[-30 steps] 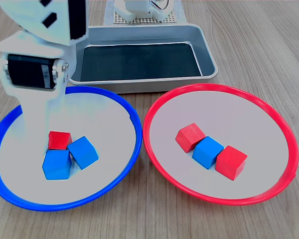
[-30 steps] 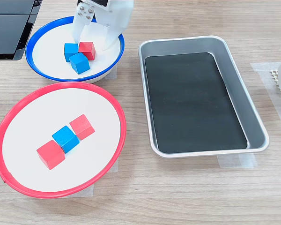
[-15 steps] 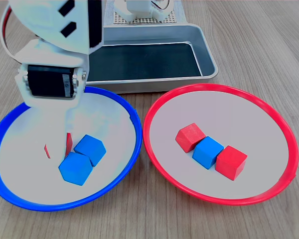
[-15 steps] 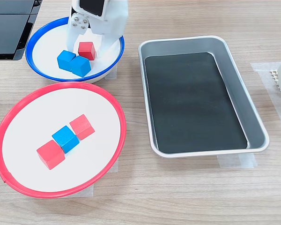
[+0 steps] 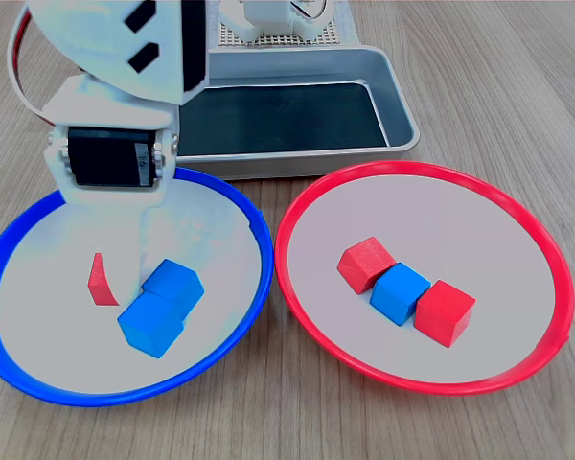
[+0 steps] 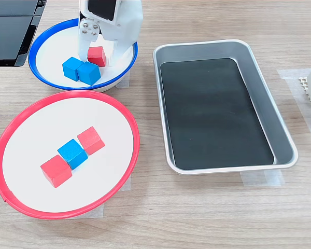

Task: Relocate any misplaced blocks to their matching dishes.

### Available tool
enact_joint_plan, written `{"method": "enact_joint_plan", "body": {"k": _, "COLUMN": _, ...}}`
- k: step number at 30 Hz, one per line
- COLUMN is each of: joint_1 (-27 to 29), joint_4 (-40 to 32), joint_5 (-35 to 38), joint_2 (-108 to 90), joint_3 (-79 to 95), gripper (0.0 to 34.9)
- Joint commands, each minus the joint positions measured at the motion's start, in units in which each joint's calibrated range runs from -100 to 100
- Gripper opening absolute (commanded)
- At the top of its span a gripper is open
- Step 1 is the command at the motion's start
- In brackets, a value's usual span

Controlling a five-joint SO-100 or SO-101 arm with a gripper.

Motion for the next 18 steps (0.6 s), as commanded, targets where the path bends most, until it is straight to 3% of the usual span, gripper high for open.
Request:
{"method": "enact_joint_plan", "body": {"k": 1, "joint_1": 0.6, "joint_4": -1.4, "joint_5": 0.5, "joint_2": -2.9, "joint_3": -1.3, "gripper": 13.8}}
{"method": "enact_joint_plan", "body": {"k": 10, "joint_1": 2.3, "joint_4": -5.1, "joint_5": 2.1, "joint_2": -2.3, "joint_3": -1.7, "gripper": 11.9}}
{"method": "enact_joint_plan", "body": {"k": 18, "joint_1": 2.1, "joint_4": -4.8, "joint_5": 2.5, "joint_2": -2.9, "joint_3": -0.5, "gripper": 4.2}}
